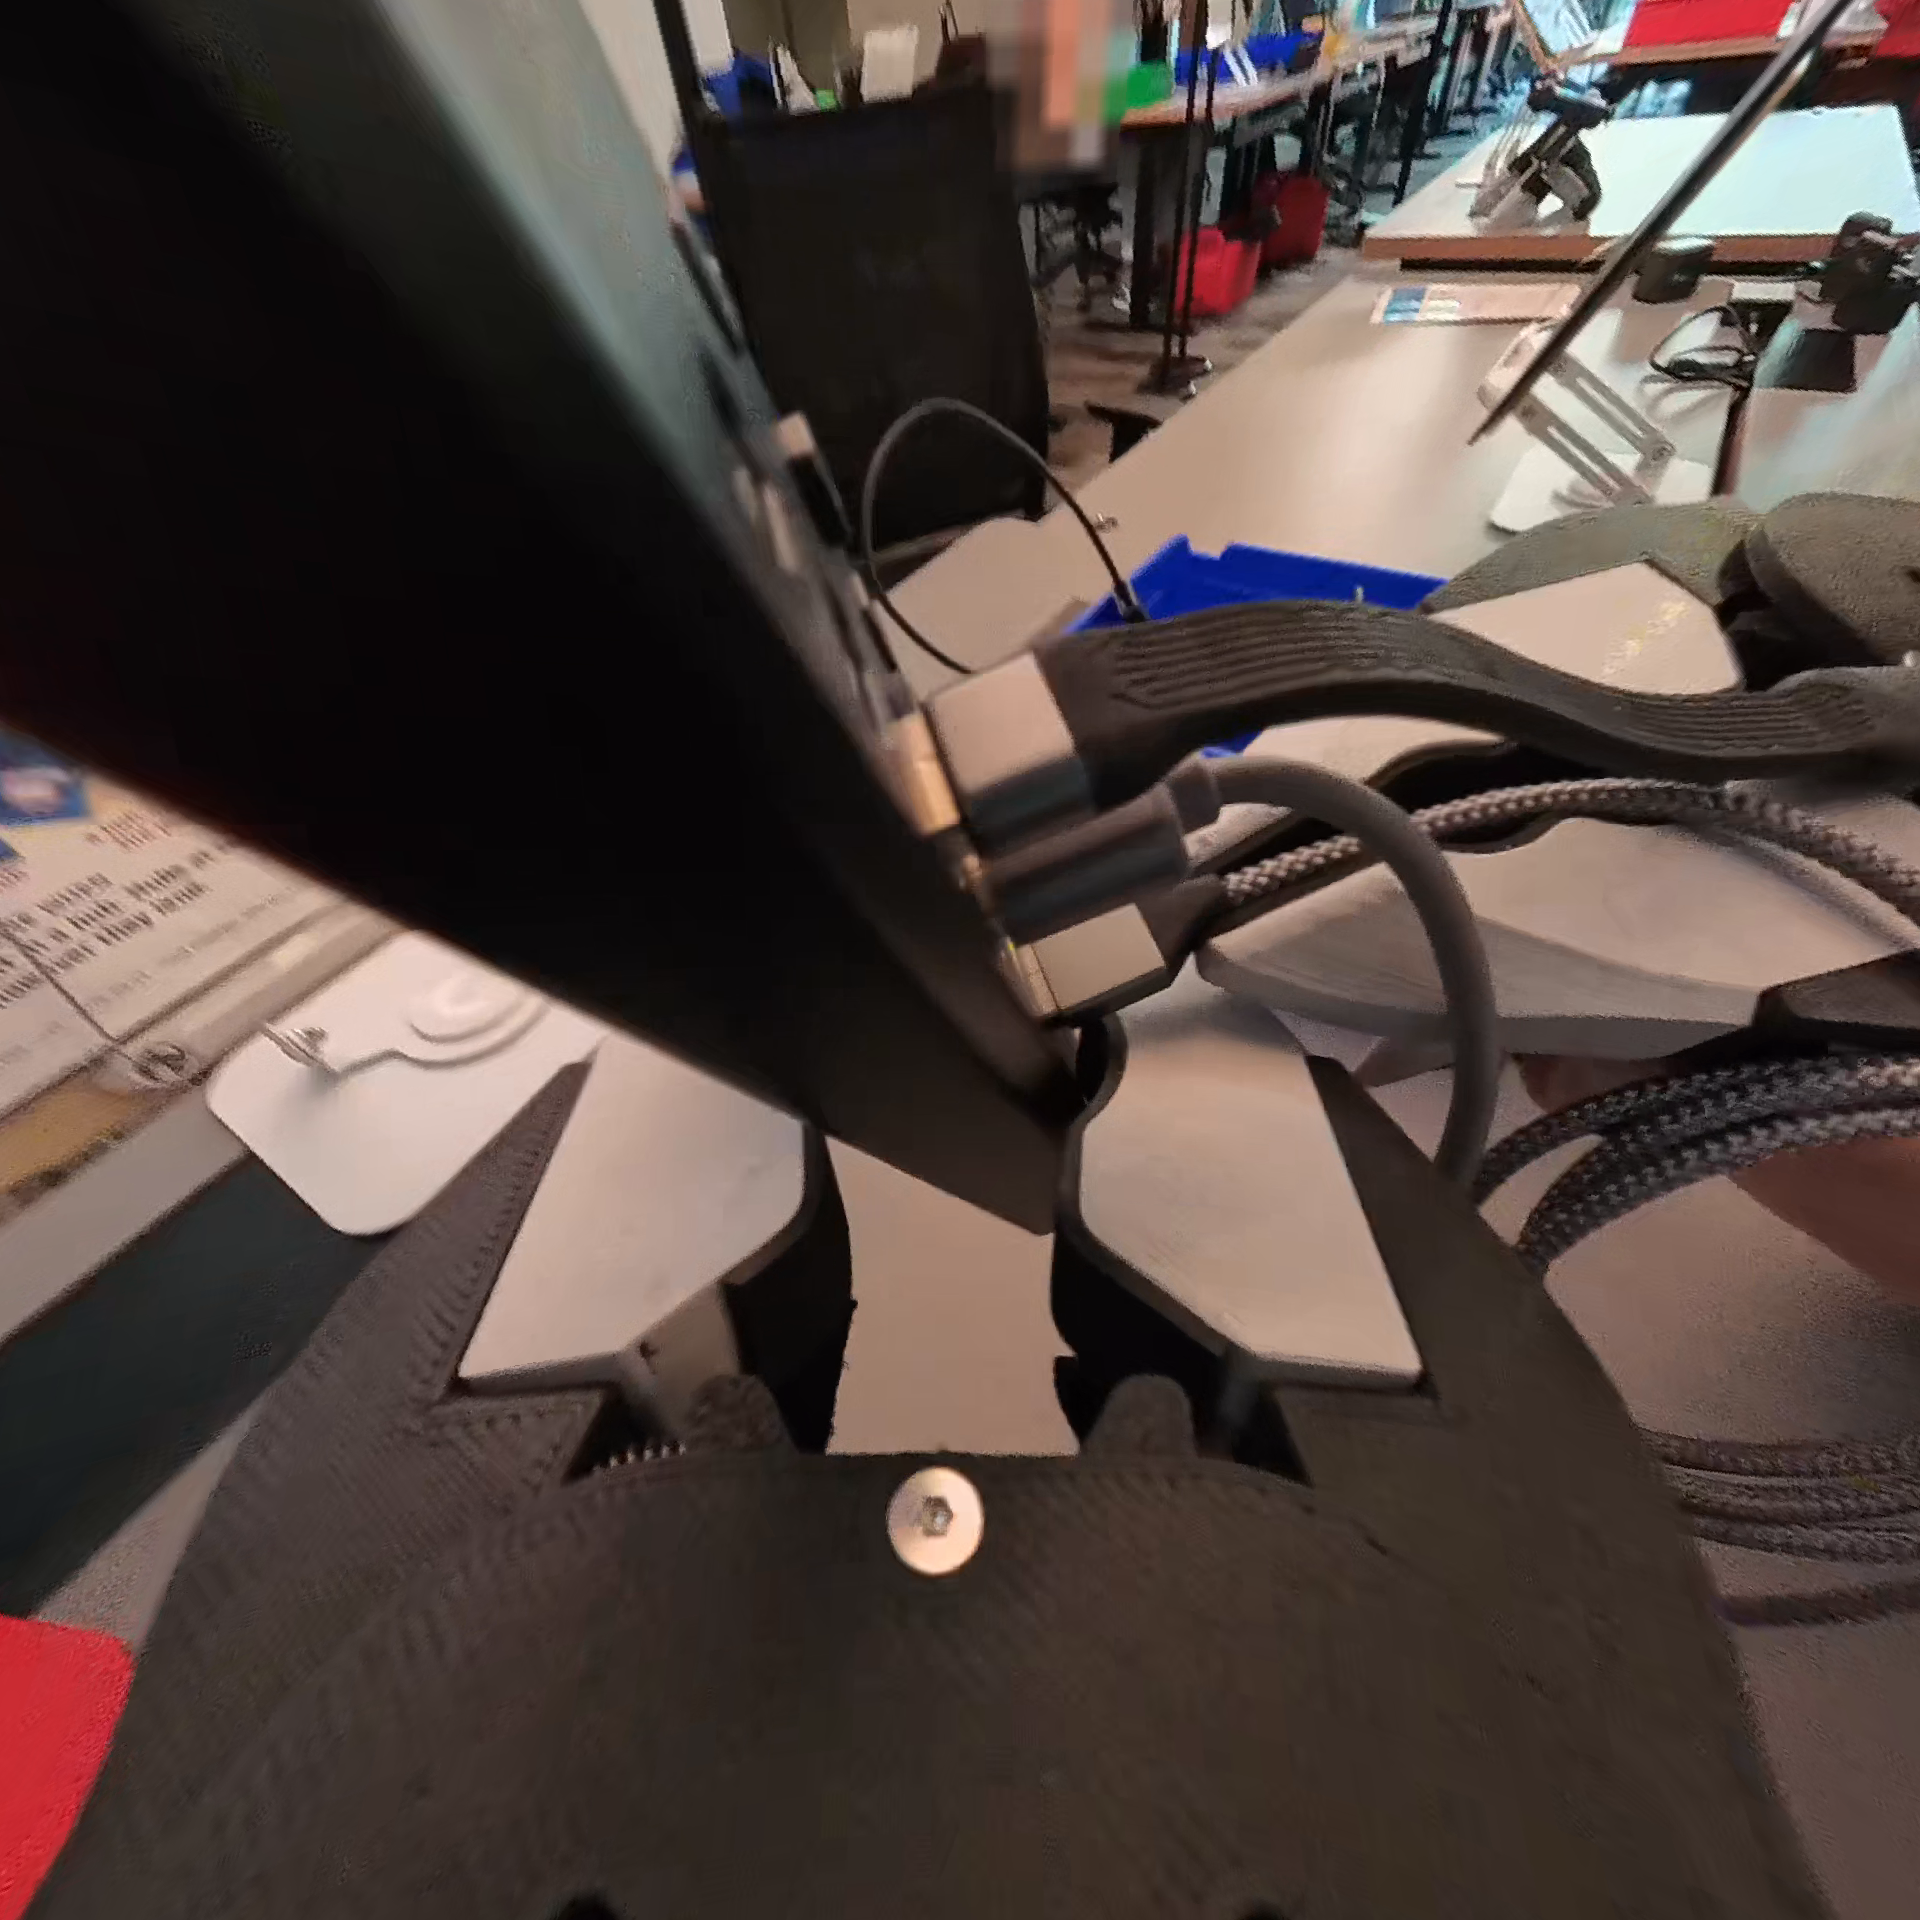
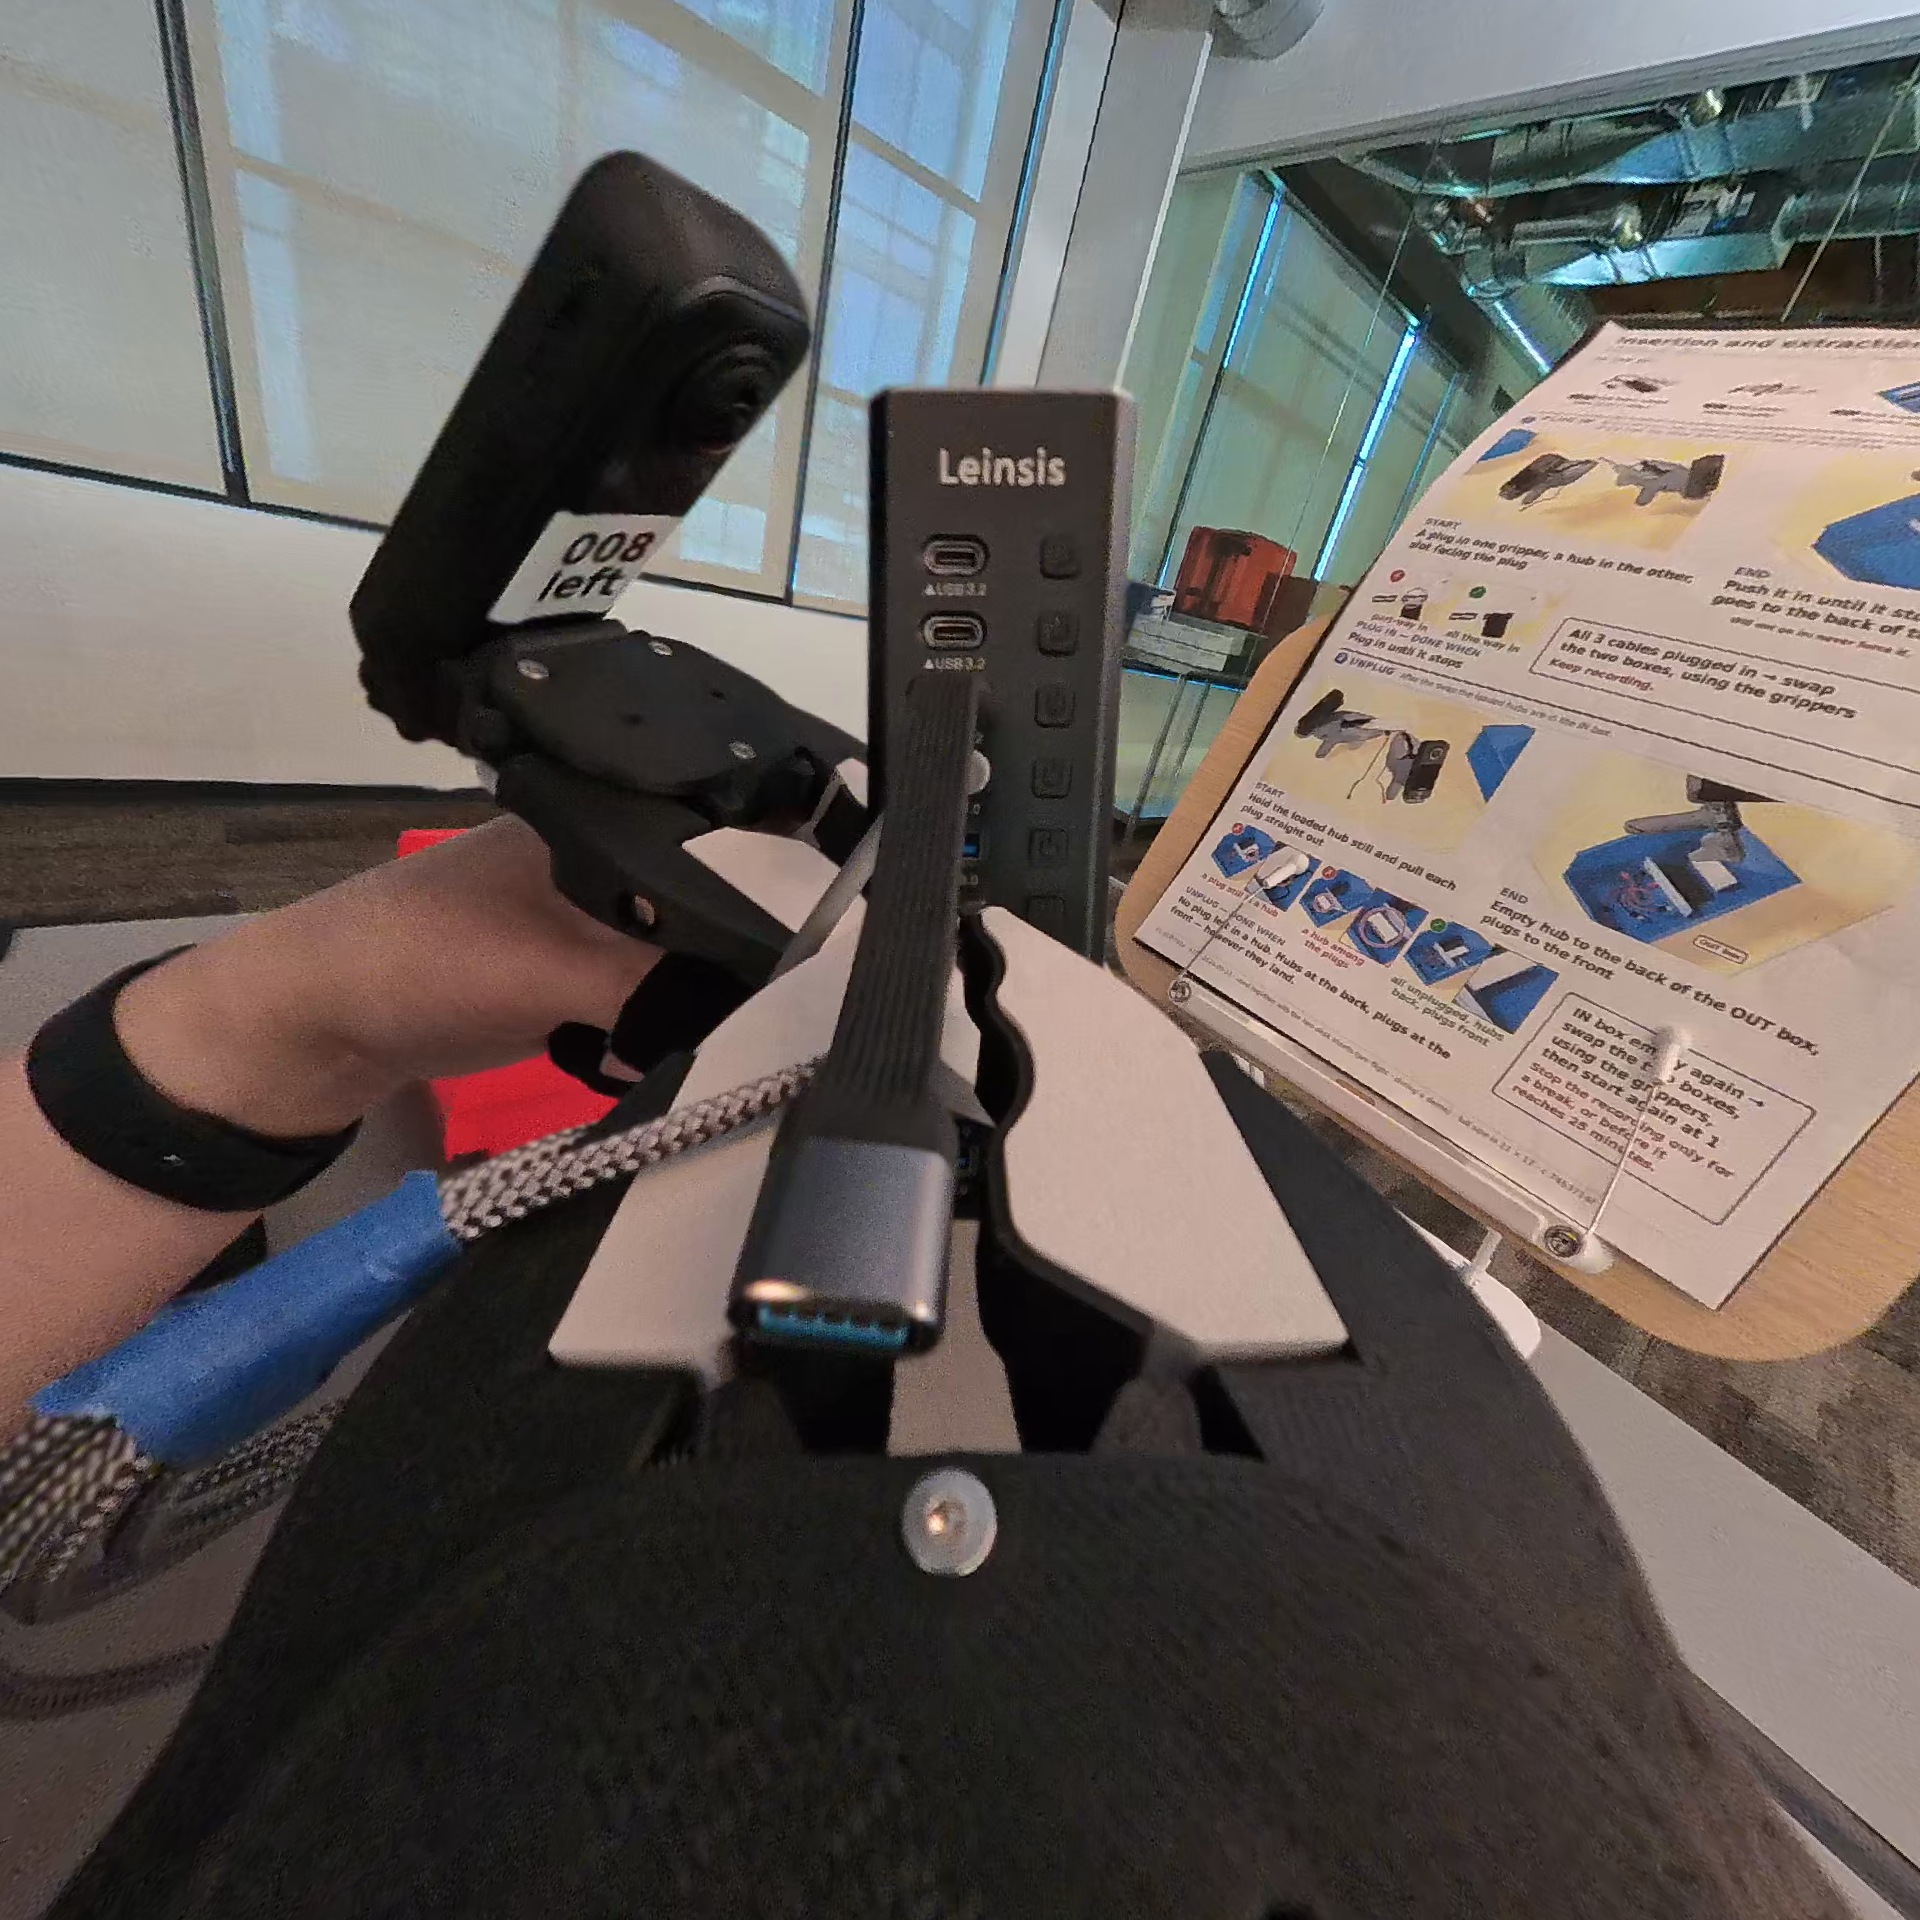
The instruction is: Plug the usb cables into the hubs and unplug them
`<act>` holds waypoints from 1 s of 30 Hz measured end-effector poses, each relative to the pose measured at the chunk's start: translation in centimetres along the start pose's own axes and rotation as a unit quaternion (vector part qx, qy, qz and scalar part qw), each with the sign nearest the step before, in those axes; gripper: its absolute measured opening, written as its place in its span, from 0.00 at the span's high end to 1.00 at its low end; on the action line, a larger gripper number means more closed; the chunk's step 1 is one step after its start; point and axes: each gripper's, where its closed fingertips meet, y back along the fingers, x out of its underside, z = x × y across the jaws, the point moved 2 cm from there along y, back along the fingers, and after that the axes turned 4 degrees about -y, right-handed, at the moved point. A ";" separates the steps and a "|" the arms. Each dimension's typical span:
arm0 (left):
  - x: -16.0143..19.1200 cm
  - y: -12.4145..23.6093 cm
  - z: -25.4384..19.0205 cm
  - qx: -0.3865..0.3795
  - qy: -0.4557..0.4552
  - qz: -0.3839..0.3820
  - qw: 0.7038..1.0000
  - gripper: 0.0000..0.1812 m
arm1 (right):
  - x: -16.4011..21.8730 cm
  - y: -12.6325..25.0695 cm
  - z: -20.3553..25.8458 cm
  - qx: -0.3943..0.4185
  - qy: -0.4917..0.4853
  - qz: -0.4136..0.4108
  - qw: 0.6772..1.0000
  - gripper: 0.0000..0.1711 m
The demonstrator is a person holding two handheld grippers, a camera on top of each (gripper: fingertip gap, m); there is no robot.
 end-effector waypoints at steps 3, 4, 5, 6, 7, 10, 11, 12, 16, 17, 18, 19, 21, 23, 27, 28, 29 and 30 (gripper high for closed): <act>0.5 -0.3 0.2 0.010 0.015 0.006 1.000 0.72 | 0.4 -0.2 0.0 0.009 0.007 0.004 1.000 0.97; 0.6 -0.4 0.2 0.012 0.021 0.011 1.000 0.71 | 0.5 -0.3 -0.1 0.012 0.010 0.005 1.000 0.97; 0.7 -0.4 0.2 0.014 0.028 0.014 0.999 0.71 | 0.5 -0.3 -0.1 0.013 0.010 0.004 1.000 0.97; 0.6 -0.4 0.1 0.016 0.030 0.014 0.999 0.70 | 0.5 -0.2 -0.2 0.014 0.008 0.002 1.000 0.97; 0.6 -0.4 0.1 0.017 0.032 0.013 0.999 0.70 | 0.4 -0.2 -0.2 0.014 0.003 0.000 1.000 0.97; 0.5 -0.5 -0.2 0.024 0.046 0.016 0.998 0.69 | 0.3 -0.1 -0.5 0.018 -0.001 -0.004 1.000 0.97; 0.6 -0.6 -0.4 0.031 0.052 0.018 0.998 0.69 | 0.3 -0.1 -0.6 0.019 -0.001 -0.004 1.000 0.97; 0.7 -0.7 -0.6 0.041 0.061 0.021 0.997 0.68 | 0.3 0.0 -0.6 0.019 -0.001 -0.003 1.000 0.96; 0.5 -0.6 -0.5 0.064 0.099 0.011 0.993 0.75 | 0.6 -0.1 -0.8 0.015 -0.011 0.006 1.000 0.97; 0.4 -0.6 -0.3 0.056 0.100 0.002 0.993 0.76 | 0.6 -0.2 -0.9 0.011 -0.021 0.009 1.000 0.97; 0.3 -0.7 -0.2 0.050 0.097 -0.003 0.994 0.77 | 0.7 -0.2 -1.0 0.007 -0.032 0.011 0.999 0.97; 0.3 -0.8 -0.2 0.044 0.096 -0.001 0.994 0.77 | 0.7 -0.1 -1.1 0.004 -0.040 0.012 0.999 0.97; 0.2 -1.0 -0.1 0.025 0.080 0.001 0.996 0.77 | 0.7 0.0 -1.3 0.003 -0.049 0.021 0.999 0.96; -0.1 -1.0 0.0 0.002 0.061 -0.008 0.998 0.77 | 0.6 0.1 -1.4 0.003 -0.051 0.019 0.999 0.96; -0.9 -0.8 0.0 -0.027 0.042 -0.023 0.998 0.77 | 0.0 0.4 -1.4 0.006 -0.042 0.009 0.999 0.96; -1.0 -0.7 -0.1 -0.026 0.044 -0.027 0.998 0.77 | -0.1 0.4 -1.4 0.005 -0.034 0.007 0.999 0.96; -1.1 -0.7 -0.2 -0.024 0.048 -0.028 0.998 0.77 | -0.3 0.5 -1.3 0.004 -0.027 0.005 1.000 0.96; -1.1 -0.7 -0.2 -0.025 0.051 -0.028 0.998 0.77 | -0.3 0.5 -1.3 0.004 -0.024 0.005 1.000 0.96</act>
